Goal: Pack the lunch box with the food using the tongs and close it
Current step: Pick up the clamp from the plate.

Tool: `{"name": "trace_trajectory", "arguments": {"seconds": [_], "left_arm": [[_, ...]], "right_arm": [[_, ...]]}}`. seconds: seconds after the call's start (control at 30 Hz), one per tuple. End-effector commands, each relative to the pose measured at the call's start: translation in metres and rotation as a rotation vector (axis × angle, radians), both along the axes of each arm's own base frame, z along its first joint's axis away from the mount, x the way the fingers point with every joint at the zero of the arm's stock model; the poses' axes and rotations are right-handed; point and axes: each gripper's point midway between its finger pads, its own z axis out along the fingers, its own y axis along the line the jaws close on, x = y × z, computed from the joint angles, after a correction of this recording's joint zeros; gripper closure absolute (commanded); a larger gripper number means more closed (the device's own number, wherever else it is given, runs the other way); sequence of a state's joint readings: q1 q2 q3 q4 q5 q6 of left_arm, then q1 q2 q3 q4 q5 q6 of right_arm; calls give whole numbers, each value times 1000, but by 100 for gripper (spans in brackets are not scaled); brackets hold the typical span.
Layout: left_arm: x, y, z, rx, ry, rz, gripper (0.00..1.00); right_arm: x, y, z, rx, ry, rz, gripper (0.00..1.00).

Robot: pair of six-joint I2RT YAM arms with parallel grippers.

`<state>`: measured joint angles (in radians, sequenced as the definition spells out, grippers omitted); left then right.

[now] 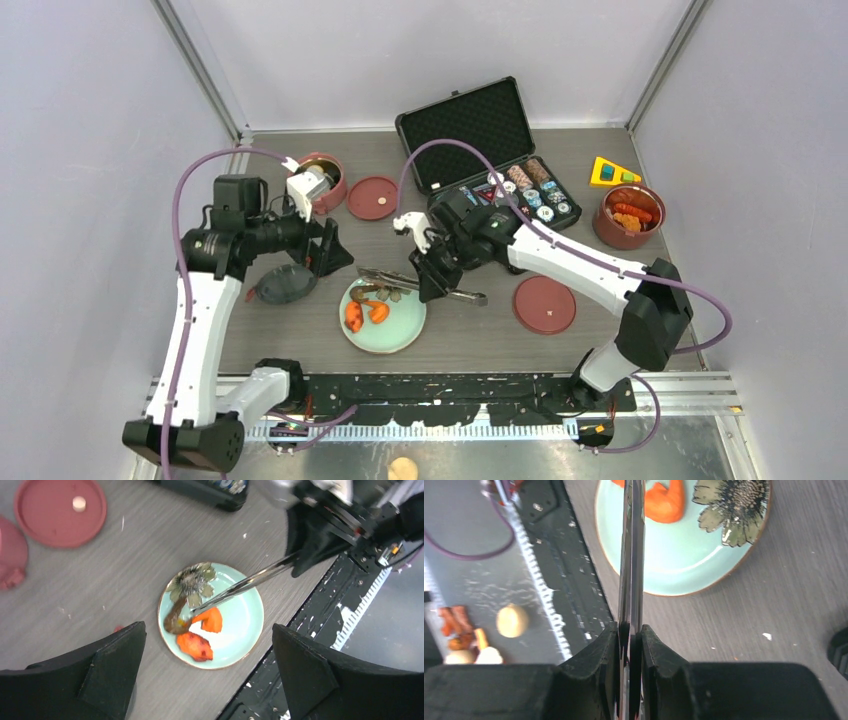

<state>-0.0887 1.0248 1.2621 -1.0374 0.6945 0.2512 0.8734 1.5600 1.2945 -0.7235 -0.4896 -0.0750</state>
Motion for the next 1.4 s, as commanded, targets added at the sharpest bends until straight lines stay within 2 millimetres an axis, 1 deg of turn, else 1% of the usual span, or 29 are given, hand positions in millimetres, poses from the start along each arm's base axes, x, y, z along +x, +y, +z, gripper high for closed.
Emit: {"name": "trace_trajectory", "arguments": {"seconds": [0.0, 0.1, 0.2, 0.33, 0.47, 0.53, 0.67, 0.8, 0.87, 0.97, 1.0, 1.1, 1.23, 1.3, 1.37], "left_arm": [[-19, -22, 43, -58, -294, -246, 0], [-30, -28, 45, -19, -354, -365, 0], [-32, -32, 40, 40, -398, -439, 0], [-40, -41, 31, 149, -433, -540, 3], [-41, -46, 17, 279, -494, -589, 5], [-45, -50, 14, 312, -530, -620, 5], [-52, -54, 4, 373, -523, -672, 8], [-47, -58, -4, 419, -535, -678, 10], [-42, -59, -7, 431, -540, -665, 11], [-40, -61, -14, 456, -534, -681, 11], [-40, -62, -17, 459, -532, -690, 12], [-43, -64, -22, 465, -521, -712, 24], [-48, -61, -31, 483, -485, -751, 36], [-50, -60, -35, 487, -472, -758, 44], [-51, -59, -37, 489, -469, -766, 53]], "right_arm": [[-18, 18, 52, 167, 152, 30, 76], [-27, 27, 64, 209, 251, 45, 76], [-29, 35, 70, 234, 335, 29, 76], [-24, 45, 79, 278, 444, -10, 76], [-19, 55, 87, 315, 509, -24, 76], [-19, 60, 94, 341, 547, -19, 76], [-20, 67, 102, 371, 605, -17, 76], [-25, 69, 110, 391, 628, 5, 76], [-31, 68, 113, 394, 627, 24, 76], [-42, 68, 117, 398, 624, 59, 76], [-46, 68, 118, 396, 623, 70, 76], [-51, 67, 120, 394, 617, 91, 76], [-53, 65, 124, 398, 613, 101, 76], [-55, 63, 125, 398, 617, 105, 76], [-56, 62, 125, 397, 620, 111, 76]]}}
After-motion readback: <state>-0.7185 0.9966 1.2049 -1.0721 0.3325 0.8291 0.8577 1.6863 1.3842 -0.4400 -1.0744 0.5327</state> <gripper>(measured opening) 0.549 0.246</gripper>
